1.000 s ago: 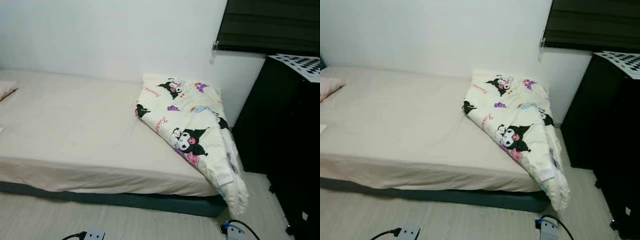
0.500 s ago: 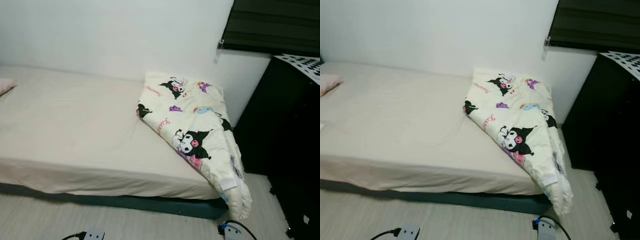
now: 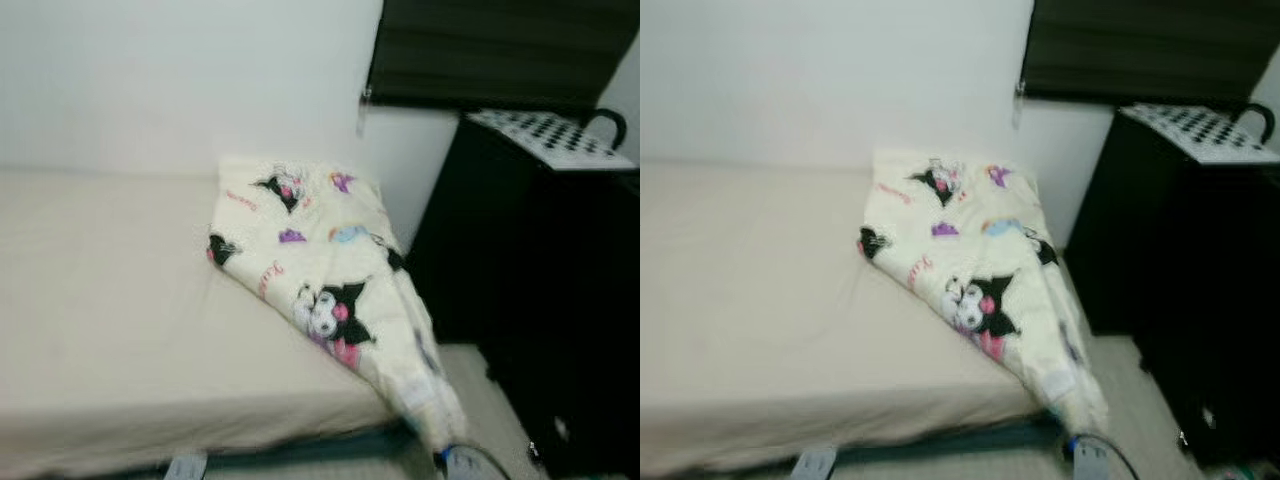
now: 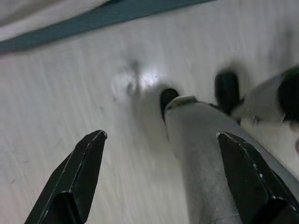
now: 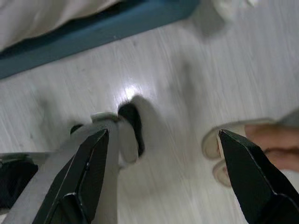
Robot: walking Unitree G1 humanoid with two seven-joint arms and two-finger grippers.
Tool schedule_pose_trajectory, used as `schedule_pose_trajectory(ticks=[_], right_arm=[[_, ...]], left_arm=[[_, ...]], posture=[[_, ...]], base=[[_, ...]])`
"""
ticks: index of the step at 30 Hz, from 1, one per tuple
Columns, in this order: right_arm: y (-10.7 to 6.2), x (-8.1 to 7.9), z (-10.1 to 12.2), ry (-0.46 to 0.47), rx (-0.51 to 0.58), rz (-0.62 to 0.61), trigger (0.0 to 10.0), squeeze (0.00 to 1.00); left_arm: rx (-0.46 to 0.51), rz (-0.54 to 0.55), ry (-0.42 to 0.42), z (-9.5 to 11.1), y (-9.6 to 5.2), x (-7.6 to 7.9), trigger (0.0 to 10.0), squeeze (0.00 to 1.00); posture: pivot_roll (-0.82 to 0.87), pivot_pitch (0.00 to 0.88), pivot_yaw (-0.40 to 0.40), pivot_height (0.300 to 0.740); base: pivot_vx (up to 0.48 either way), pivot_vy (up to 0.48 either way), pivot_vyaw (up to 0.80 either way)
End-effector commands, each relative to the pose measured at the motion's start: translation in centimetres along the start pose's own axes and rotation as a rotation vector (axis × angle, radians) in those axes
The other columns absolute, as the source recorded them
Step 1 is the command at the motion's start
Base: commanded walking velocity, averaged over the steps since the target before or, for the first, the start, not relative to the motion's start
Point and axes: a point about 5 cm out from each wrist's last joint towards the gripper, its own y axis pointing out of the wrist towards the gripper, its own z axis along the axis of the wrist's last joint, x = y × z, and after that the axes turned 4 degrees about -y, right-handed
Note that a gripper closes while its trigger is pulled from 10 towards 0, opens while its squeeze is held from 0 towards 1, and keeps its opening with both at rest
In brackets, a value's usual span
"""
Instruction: Clean up the room
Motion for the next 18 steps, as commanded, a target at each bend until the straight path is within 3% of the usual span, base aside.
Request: schedule_pose_trajectory(ticks=[1,7,10,18], right_arm=[[-0.02,0.24,0.02,-0.007,-0.001,-0.008,10.0,0.00],[-0.07,0.28,-0.10,0.014,0.015,0.007,10.0,0.00],[-0.13,0.57,-0.15,0.012,0.024,0.013,10.0,0.00],[-0.17,0.85,-0.12,0.017,0.027,0.013,10.0,0.00]], left_arm=[[-0.015,-0.004,0.001,-0.41,-0.02,0.20,10.0,0.00],[-0.013,0.001,-0.007,-0.12,0.08,0.38,10.0,0.00],[-0.021,0.017,-0.020,-0.15,0.10,0.37,10.0,0.00],[-0.023,0.028,-0.040,-0.28,0.07,0.25,10.0,0.00]], posture=[[0.05,0.000,-0.074,0.740],[0.05,0.000,-0.071,0.740],[0.04,0.000,-0.070,0.740],[0.04,0.000,-0.072,0.740]], base=[[0.368,0.000,0.00],[0.366,0.000,0.00],[0.000,0.000,0.00],[0.000,0.000,0.63]])
